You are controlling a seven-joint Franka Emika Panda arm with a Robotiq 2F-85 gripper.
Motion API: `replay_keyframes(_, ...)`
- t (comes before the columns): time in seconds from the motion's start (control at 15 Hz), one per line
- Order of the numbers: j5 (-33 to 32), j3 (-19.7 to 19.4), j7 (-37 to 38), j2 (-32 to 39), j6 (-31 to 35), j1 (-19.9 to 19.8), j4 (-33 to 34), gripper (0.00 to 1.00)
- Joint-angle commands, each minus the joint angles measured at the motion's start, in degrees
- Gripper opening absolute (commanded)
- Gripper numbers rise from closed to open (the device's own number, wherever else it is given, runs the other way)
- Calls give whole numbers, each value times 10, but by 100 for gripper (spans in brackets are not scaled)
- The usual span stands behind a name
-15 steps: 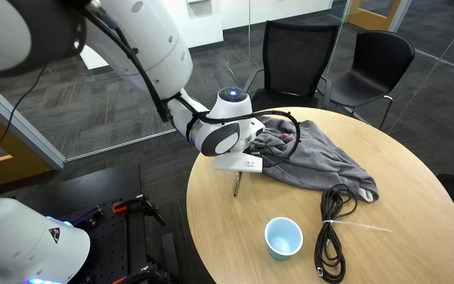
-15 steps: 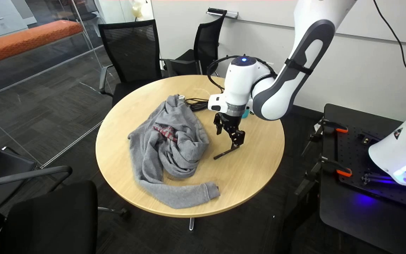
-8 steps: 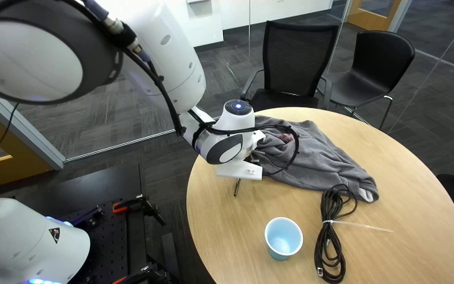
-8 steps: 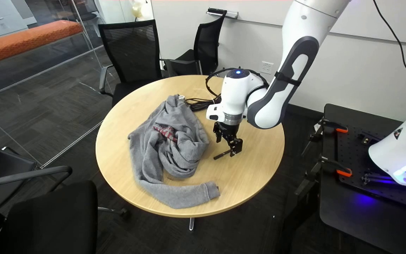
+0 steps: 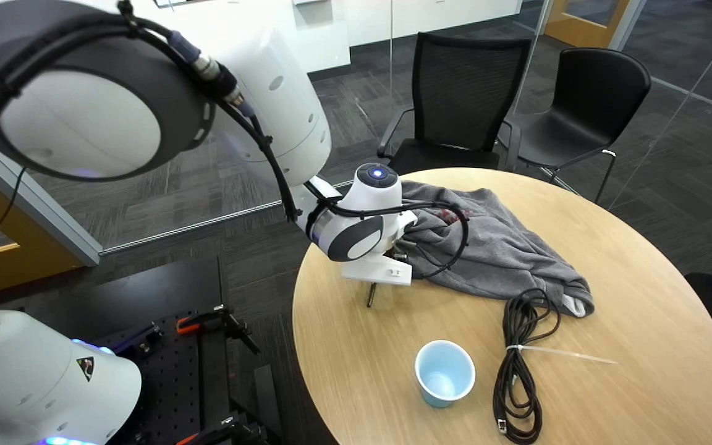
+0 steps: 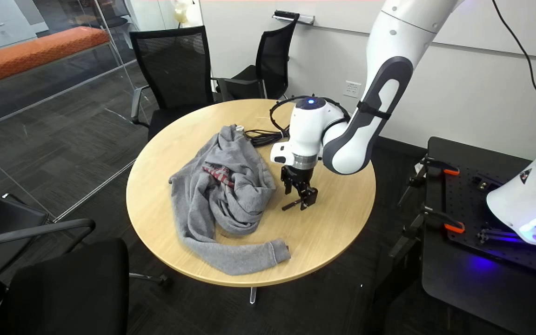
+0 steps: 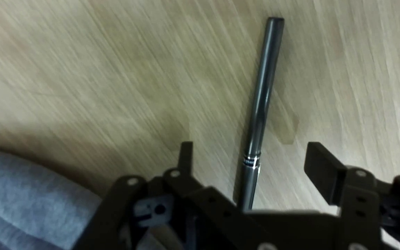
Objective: Put the pen inside the blue cup
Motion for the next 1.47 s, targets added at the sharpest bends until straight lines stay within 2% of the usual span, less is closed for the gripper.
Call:
replay_keyframes(0.0, -8, 15, -12, 13, -6, -17, 16, 67)
replay_keyframes(0.13, -8, 17, -13, 17, -8, -20, 20, 60)
replay_keyframes(0.2, -8, 18, -15, 19, -9, -21, 22, 40)
replay_keyframes(0.33, -7, 19, -21, 20, -10, -22, 26, 34)
replay_keyframes(0.6, -7, 18, -21, 17, -12, -22, 30, 1)
replay_keyframes(0.73, -6, 19, -15, 9, -12, -19, 24, 0)
replay_keyframes(0.8, -2, 24, -14, 3, -15, -21, 20, 3)
replay_keyframes(0.93, 5, 50, -22, -13, -21, -37, 7, 3)
replay_keyframes(1.07, 16, 54, 7, -37, -18, -29, -3, 3)
replay_keyframes(1.2, 35, 71, 23, -67, -38, -36, -13, 3)
replay_keyframes(1.27, 42, 58, 47, -86, -54, -20, -14, 3)
replay_keyframes(1.4, 59, 63, 66, -119, -90, -24, -18, 3)
